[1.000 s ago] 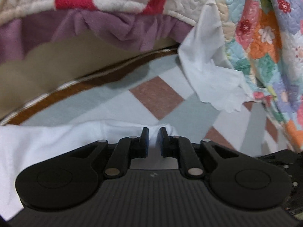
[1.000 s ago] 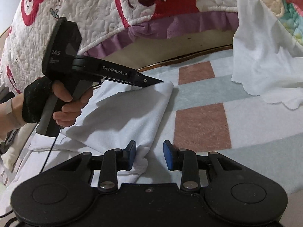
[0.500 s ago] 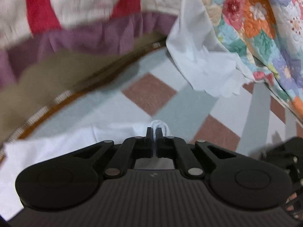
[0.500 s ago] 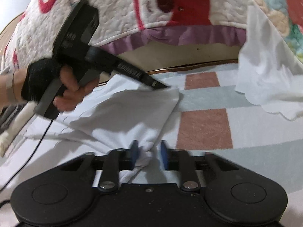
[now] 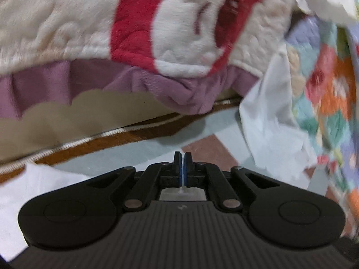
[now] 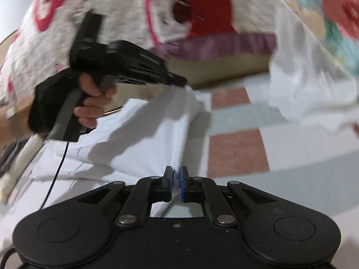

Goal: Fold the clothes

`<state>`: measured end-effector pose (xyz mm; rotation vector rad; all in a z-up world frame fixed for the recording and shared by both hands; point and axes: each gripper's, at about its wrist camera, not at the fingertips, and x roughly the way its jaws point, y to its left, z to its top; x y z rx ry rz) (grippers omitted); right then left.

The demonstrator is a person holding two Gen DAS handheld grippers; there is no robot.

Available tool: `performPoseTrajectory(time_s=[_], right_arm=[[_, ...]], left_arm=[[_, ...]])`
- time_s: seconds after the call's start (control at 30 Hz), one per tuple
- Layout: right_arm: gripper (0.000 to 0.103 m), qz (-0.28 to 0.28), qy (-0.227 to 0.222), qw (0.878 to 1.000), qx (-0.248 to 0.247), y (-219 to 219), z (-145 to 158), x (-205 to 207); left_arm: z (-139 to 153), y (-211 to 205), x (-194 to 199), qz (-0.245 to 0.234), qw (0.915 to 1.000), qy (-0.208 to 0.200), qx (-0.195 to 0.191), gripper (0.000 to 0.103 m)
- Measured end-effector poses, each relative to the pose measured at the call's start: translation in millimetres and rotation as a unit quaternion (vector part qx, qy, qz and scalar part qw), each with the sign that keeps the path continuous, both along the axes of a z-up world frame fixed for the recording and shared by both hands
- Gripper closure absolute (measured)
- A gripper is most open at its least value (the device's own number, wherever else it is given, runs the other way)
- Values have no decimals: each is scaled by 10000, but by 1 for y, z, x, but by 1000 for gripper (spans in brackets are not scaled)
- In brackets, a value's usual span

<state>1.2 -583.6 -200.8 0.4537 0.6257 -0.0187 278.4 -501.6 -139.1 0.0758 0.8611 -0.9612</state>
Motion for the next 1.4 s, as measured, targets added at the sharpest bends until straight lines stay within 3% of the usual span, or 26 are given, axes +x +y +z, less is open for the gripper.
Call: performPoseTrajectory(time_s=[0.1,0.17,0.23,0.33,0.43,0.57,0.7,0.83,0.9,1.03,1.2,1.3,1.37,1.4], right_arm=[[97,-288,123,9994,146,-4,-3,-5],[95,-367,166,9992,42,-4,1,-14],[92,-428,281,9986,-104,-2,5,-26],[87,-593,264,9973,330,-6,7,-56],[84,-706,211,9938,829,-3,4,-88],[74,-766,178,9884,1297,10,-1,-115],[70,-356,121,9959,820,32,10,-89],[64,85,-20,9997,-242,59,35,-40],[62,270,-122,9976,-626,69,39,-16],[62,346,-16,9955,-878,73,35,19],[62,433,127,9957,-815,69,30,40],[62,376,230,9969,-653,67,27,46],[62,329,309,9973,-575,67,24,51],[62,306,345,9973,-565,67,22,53]], left_arm=[[5,0,-12,244,9986,-448,112,101],[13,4,-19,378,9969,-686,47,91],[26,17,-18,430,9973,-538,-253,84],[46,49,-28,258,9975,-509,-414,77],[52,91,-51,191,9965,-796,192,67],[33,166,-70,541,9900,-783,1042,64],[8,246,-76,1329,9764,-610,1588,64],[1,335,-76,2551,9572,-177,1353,61],[-2,366,-75,2841,9532,135,1020,61],[-9,392,-70,2963,9527,593,330,61],[-16,378,-64,2884,9555,562,261,53],[-15,366,-62,2604,9640,339,430,58],[-12,354,-69,2139,9738,-44,768,101],[-10,348,-73,1950,9755,-282,978,101]])
